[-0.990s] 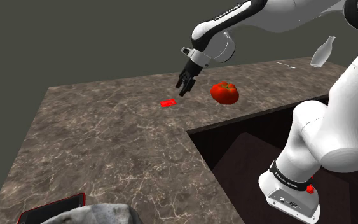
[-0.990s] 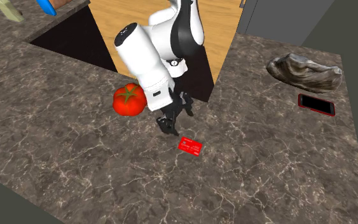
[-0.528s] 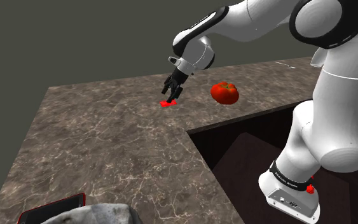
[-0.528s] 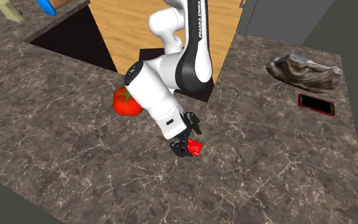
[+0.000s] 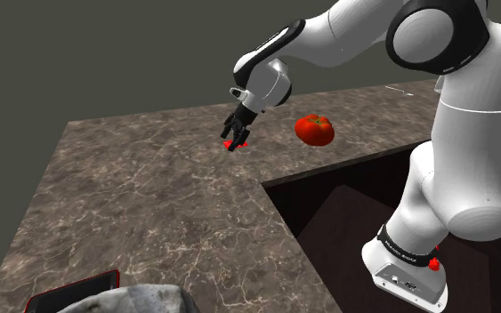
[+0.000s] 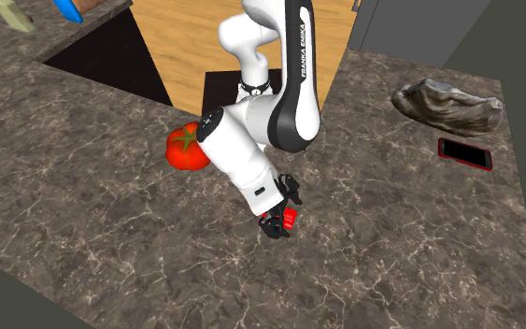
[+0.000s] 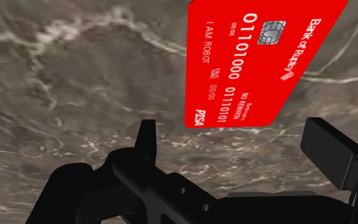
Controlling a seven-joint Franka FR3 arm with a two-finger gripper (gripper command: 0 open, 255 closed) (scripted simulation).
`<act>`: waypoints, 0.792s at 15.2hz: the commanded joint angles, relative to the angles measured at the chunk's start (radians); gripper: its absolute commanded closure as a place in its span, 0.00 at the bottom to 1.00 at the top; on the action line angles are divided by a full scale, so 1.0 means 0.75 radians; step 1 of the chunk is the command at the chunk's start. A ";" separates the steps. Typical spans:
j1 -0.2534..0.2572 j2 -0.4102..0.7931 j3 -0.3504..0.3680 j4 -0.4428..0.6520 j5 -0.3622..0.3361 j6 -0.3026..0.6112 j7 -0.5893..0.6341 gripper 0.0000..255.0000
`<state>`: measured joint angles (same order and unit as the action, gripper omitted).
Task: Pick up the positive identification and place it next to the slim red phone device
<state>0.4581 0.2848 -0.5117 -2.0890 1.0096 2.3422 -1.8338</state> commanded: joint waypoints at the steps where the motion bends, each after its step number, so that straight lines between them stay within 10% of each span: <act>1: 0.000 0.002 0.001 0.000 0.003 0.002 -0.002 0.00; 6: 0.000 0.002 0.001 0.000 0.003 0.002 -0.002 0.00; 7: 0.000 0.002 0.001 0.000 0.003 0.002 -0.002 1.00; 12: 0.000 0.004 0.002 0.002 0.005 0.002 -0.003 1.00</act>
<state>0.4566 0.2810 -0.5129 -2.0836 1.0134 2.3420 -1.8354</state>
